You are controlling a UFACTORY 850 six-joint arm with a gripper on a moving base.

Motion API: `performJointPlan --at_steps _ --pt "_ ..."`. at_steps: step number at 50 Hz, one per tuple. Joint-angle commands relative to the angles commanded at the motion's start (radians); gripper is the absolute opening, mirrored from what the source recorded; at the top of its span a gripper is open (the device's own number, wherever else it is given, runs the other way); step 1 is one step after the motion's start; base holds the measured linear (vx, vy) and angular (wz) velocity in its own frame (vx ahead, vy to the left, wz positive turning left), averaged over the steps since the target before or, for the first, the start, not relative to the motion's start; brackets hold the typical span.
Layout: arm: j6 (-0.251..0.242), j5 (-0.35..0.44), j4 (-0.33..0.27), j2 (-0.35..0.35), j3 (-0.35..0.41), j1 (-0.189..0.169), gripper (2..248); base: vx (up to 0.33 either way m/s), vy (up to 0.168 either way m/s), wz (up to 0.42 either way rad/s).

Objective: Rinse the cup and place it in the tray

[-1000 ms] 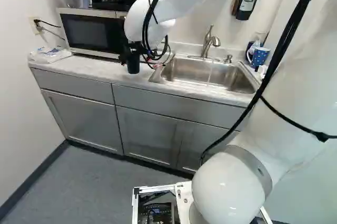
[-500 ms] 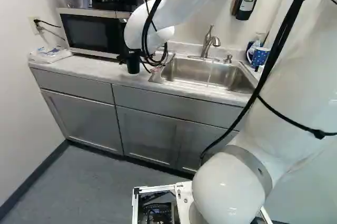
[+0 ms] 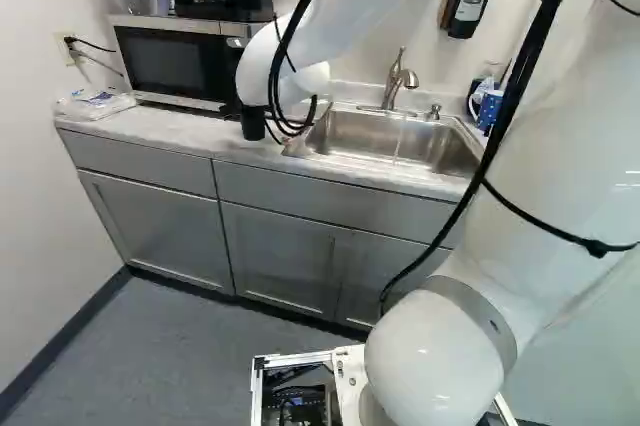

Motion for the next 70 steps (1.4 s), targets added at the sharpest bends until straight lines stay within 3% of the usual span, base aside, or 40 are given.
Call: performJointPlan --at_steps 26,51,70 --pt "0.0 0.12 0.019 -0.024 0.035 -0.008 247 0.0 0.0 0.0" --pt "0.0 0.248 0.047 0.003 0.063 -0.015 247 0.0 0.0 0.0" --pt "0.0 0.255 0.049 0.004 0.063 -0.015 247 0.0 0.0 0.0"
